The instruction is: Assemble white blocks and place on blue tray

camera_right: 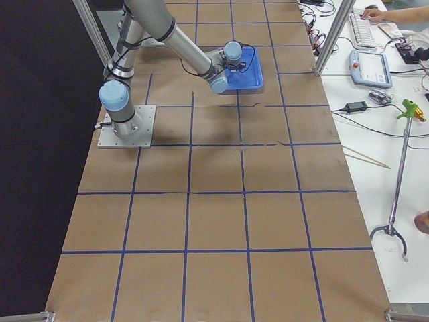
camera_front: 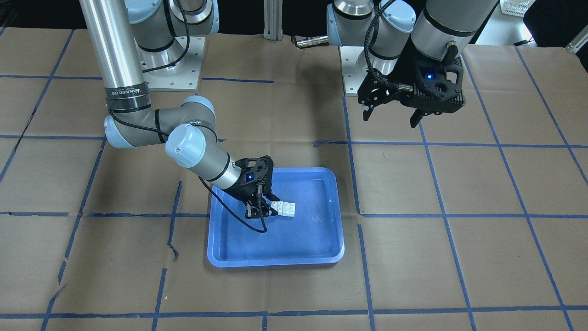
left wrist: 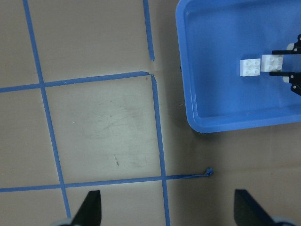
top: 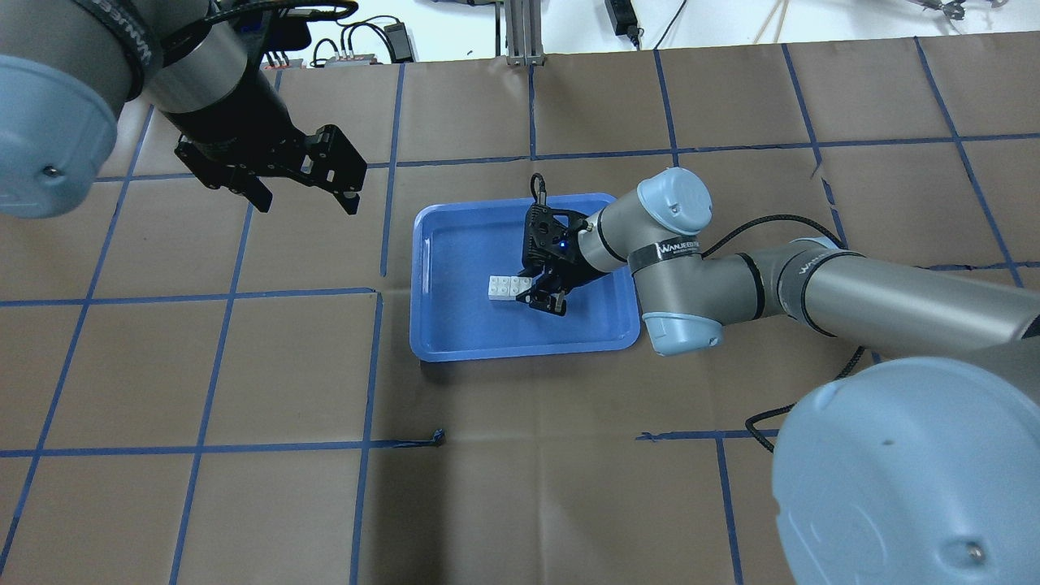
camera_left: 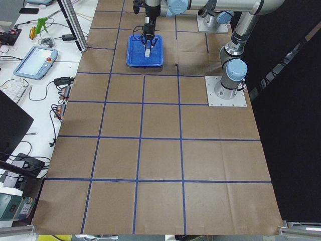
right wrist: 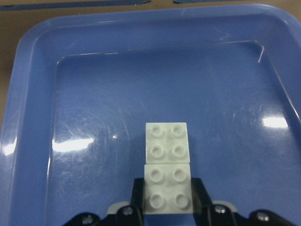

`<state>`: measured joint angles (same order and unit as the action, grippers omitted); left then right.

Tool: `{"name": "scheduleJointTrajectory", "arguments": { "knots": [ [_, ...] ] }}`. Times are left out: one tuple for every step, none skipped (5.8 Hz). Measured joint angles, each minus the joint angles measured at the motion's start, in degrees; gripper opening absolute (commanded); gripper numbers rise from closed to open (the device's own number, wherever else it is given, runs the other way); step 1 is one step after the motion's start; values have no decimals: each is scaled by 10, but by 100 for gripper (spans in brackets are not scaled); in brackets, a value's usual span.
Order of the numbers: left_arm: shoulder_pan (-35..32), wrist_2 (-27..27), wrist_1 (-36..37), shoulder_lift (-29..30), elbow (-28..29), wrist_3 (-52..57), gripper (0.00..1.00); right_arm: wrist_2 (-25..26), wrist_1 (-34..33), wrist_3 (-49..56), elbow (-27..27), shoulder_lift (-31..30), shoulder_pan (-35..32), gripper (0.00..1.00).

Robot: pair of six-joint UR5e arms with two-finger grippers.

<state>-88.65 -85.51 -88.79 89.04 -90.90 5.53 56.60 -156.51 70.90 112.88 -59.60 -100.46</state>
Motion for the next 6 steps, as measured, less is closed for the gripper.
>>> {"name": "scheduleJointTrajectory", "arguments": {
  "knots": [
    [7,-1,4,0,0,0,99,0,0,0,0,0,0,27],
    [11,-3,10,2,0,0,99,0,0,0,0,1,0,27],
    [12,-5,13,2,0,0,99,-1,-1,0,1,1,0,27],
    [13,-6,14,1,-1,-1,99,-1,-2,0,1,1,0,27],
    [13,-6,15,1,0,-1,99,-1,-3,0,1,2,0,27],
    [14,-7,15,0,0,-1,99,-1,-3,0,1,2,0,27]
  ]
}}
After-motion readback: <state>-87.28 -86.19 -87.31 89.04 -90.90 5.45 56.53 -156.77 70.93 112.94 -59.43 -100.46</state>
